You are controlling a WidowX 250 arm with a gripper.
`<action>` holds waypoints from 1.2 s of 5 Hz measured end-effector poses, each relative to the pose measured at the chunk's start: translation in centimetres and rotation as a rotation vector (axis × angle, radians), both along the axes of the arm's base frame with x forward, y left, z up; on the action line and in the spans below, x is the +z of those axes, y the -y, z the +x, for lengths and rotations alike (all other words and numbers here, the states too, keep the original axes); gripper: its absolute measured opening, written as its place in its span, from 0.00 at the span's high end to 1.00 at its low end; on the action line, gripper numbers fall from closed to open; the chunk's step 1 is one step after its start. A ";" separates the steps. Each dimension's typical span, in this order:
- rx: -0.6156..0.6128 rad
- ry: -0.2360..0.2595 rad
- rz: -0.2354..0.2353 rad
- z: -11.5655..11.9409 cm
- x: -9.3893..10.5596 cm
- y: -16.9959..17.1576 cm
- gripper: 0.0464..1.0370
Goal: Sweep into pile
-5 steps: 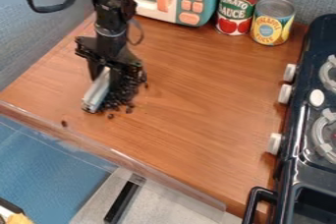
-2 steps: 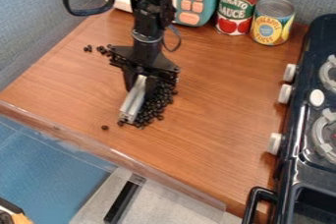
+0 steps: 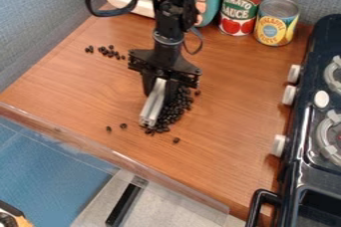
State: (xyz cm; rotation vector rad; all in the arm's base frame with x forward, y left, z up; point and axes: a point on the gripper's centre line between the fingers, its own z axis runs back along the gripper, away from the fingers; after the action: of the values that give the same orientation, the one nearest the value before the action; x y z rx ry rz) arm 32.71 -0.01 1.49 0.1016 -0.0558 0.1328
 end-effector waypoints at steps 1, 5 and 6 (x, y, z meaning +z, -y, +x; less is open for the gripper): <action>0.021 -0.013 0.000 0.1 0.0 0.2 0.66; 0.221 0.102 0.046 -0.8 8.6 -9.9 0.66; 0.223 0.097 0.104 -0.6 8.5 -12.5 0.66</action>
State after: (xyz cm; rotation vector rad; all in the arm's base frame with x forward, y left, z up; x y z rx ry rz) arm 32.09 12.48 9.99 0.2056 -0.1487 0.3574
